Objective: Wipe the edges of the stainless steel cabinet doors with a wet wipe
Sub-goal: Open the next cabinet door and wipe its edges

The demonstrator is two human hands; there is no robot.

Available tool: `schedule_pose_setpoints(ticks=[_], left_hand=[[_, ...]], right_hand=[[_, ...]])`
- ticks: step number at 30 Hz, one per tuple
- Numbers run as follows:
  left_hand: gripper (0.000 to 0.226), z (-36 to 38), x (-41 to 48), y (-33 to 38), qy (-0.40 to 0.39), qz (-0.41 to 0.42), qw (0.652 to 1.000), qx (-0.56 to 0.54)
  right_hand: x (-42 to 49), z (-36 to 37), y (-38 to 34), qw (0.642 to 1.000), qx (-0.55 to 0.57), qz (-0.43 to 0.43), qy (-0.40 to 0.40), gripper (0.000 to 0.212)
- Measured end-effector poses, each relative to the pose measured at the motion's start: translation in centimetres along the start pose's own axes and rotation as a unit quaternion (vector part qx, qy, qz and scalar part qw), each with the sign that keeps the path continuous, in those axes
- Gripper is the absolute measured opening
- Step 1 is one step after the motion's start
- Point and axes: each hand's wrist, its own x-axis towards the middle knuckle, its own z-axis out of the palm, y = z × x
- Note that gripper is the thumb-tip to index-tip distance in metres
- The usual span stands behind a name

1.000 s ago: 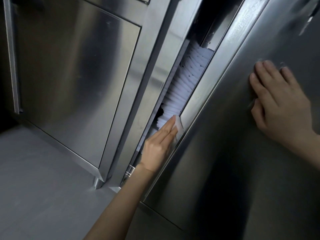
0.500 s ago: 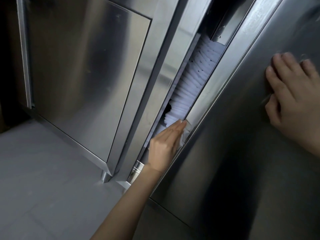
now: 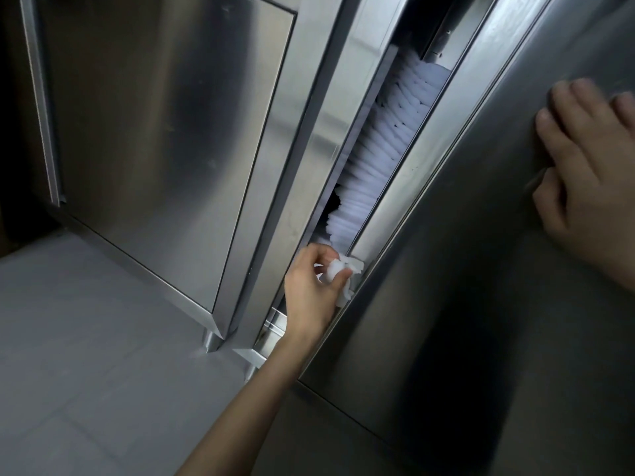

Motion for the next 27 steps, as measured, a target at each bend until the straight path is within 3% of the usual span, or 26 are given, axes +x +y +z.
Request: schedule_pose_setpoints(ticks=[6,11,14,16,19,23,27], left_hand=[[0.023,-0.2,-1.0,-2.2,0.010,0.082,0.995,0.059],[0.025,-1.6,-2.0,-4.7,-0.026,0.061,0.996,0.064],[0.032,-1.8,-1.0,-4.3,-0.030,0.021,0.999,0.033],[0.028,-1.5,-0.8,-4.4,-0.021,0.049,0.998,0.035],[0.022,-1.8,-2.0,-6.5,-0.031,0.106,0.990,0.088],[0.020,-4.0,-5.6,-12.2,-0.074,0.031,0.984,0.159],[0.022,-3.8,-7.1,-12.7,-0.020,-0.073,0.990,0.118]], right_hand=[[0.3,-0.2,0.2,1.000,-0.022,-0.009,-0.020,0.054],[0.1,-0.2,-0.3,0.999,0.000,-0.001,-0.048,0.060],[0.6,-0.1,-1.9,0.994,0.021,-0.093,-0.059,0.050],[0.8,0.0,-4.0,0.984,0.016,-0.167,-0.052,0.041],[0.6,0.4,-5.1,0.982,-0.010,-0.179,-0.059,0.037],[0.4,0.8,-4.9,0.983,-0.016,-0.173,-0.052,0.037],[0.2,1.0,-5.0,0.985,-0.014,-0.165,-0.054,0.037]])
